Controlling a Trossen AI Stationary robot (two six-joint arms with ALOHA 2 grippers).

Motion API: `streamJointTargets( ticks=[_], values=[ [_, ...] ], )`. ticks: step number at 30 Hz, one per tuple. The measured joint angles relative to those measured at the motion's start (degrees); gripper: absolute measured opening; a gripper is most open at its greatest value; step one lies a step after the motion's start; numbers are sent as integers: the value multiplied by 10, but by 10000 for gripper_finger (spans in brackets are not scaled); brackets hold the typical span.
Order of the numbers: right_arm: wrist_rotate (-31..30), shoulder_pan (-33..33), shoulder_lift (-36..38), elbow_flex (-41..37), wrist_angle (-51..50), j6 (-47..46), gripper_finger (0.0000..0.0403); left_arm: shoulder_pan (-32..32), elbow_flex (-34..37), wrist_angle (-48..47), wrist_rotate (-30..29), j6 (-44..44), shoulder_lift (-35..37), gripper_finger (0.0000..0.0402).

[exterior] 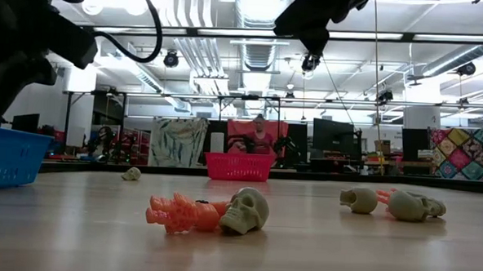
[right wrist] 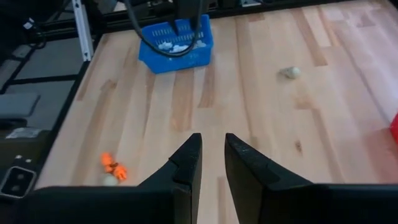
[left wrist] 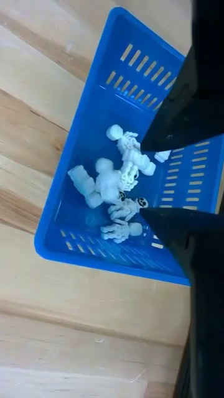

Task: Sort Halloween decoration
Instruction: Put the gray skull toy into the black bin

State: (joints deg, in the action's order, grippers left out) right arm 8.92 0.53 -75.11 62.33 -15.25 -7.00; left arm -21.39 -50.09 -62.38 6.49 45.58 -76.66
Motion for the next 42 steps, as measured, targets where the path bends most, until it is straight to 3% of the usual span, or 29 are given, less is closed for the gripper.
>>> streamJointTargets(
  ticks=[4,8,16,20,29,42],
  values=[
    [0,18,0,-1,-3,-19,59,0,-6,2,-5,-7,0,141],
    [0,36,0,-3,-9,-27,61,0,-29,4,-47,-37,0,141],
    [-1,75,0,-4,-8,-27,59,9,-95,11,-202,-89,0,142],
    [-4,98,0,-5,-9,-24,61,26,-111,36,-247,-119,0,142],
    [-77,140,0,-10,-34,-53,61,113,-109,105,-252,-201,0,128],
    [-166,157,0,-26,-33,-61,60,295,-40,150,-252,-188,0,114]
  ],
)
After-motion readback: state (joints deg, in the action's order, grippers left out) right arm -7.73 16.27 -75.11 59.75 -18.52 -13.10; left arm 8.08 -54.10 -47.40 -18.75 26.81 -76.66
